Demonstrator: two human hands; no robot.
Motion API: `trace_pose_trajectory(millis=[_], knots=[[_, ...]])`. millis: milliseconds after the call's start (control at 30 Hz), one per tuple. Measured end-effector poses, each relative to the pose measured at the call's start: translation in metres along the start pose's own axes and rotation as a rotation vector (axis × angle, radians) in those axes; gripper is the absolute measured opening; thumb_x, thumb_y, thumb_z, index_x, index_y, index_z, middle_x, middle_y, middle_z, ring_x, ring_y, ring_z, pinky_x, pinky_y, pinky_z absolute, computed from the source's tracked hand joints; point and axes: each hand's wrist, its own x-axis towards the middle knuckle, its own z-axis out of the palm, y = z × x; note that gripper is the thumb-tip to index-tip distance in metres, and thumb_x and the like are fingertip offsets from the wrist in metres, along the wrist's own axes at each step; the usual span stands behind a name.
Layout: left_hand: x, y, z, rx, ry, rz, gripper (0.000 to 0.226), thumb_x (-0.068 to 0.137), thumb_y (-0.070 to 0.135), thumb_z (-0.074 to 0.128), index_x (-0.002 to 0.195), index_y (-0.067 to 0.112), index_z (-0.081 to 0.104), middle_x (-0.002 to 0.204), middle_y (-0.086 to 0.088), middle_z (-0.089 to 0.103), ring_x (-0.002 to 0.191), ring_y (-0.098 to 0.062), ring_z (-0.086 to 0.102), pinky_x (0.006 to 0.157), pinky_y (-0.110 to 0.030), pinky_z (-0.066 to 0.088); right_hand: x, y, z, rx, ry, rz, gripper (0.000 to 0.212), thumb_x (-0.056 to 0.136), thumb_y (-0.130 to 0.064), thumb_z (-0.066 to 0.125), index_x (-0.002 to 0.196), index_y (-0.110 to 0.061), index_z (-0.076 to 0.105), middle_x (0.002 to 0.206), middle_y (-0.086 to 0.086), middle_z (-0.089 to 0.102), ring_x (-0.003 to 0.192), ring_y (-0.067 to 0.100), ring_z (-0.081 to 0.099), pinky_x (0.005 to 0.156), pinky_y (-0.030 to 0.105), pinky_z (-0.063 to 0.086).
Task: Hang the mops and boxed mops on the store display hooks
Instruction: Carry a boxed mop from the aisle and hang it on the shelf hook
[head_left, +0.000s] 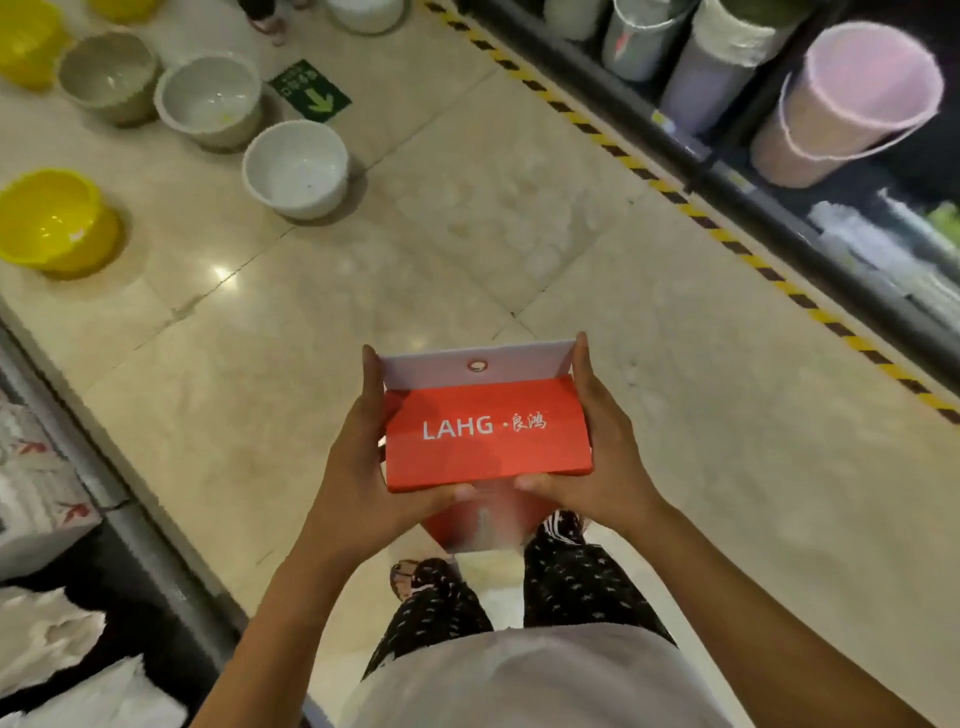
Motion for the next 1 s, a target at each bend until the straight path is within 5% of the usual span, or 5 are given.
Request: trace_pose_trajectory(millis=[200, 333, 533, 833, 1000], knots=[[0.077, 0.071, 0.123, 0.037, -0.227, 0.085, 0.134, 0.048, 0.06, 0.085, 0.142, 0.063, -0.011, 0.126, 0.03, 0.045, 0.111, -0.004, 0.057, 0.087, -0.02, 0.052, -0.013, 0.057, -0.133, 0.025, 0.231, 0.106, 0.121, 0.048, -0.09, 0.062, 0.139, -0.065, -0.014, 0.133, -0.001, 0.05, 0.121, 0.018, 0.054, 0.098, 0.049, 0.049], [0.119, 0.119, 0.201, 0.078, -0.343, 0.149, 0.134, 0.05, 0.064, 0.083, 0.145, 0.059, -0.013, 0.125, 0.014, 0.053, 0.111, -0.01, 0.058, 0.087, -0.021, 0.052, -0.021, 0.09, -0.216, 0.045, 0.35, 0.139, 0.12, 0.051, -0.088, 0.064, 0.142, -0.063, -0.011, 0.135, 0.0, 0.051, 0.121, 0.017, 0.055, 0.098, 0.049, 0.049], [0.163, 0.179, 0.289, 0.085, -0.513, 0.278, 0.135, 0.058, 0.062, 0.083, 0.146, 0.052, -0.019, 0.136, 0.006, 0.052, 0.12, -0.016, 0.058, 0.093, -0.045, 0.055, -0.036, 0.114, -0.308, 0.024, 0.499, 0.165, 0.118, 0.052, -0.088, 0.063, 0.142, -0.063, -0.008, 0.131, 0.002, 0.052, 0.119, 0.019, 0.054, 0.097, 0.052, 0.049], [0.211, 0.225, 0.366, 0.08, -0.665, 0.303, 0.133, 0.051, 0.063, 0.085, 0.144, 0.061, -0.01, 0.134, 0.005, 0.05, 0.118, -0.012, 0.058, 0.094, -0.036, 0.055, -0.048, 0.137, -0.372, 0.038, 0.704, 0.263, 0.119, 0.051, -0.088, 0.064, 0.144, -0.062, -0.006, 0.126, -0.003, 0.052, 0.117, 0.014, 0.054, 0.097, 0.049, 0.049], [0.26, 0.242, 0.395, 0.09, -0.696, 0.308, 0.132, 0.052, 0.049, 0.09, 0.136, 0.071, -0.009, 0.132, 0.013, 0.05, 0.115, -0.001, 0.057, 0.08, -0.012, 0.052, -0.018, 0.143, -0.401, 0.074, 0.779, 0.296, 0.118, 0.052, -0.085, 0.067, 0.144, -0.062, -0.002, 0.126, -0.003, 0.053, 0.116, 0.013, 0.055, 0.098, 0.045, 0.05]])
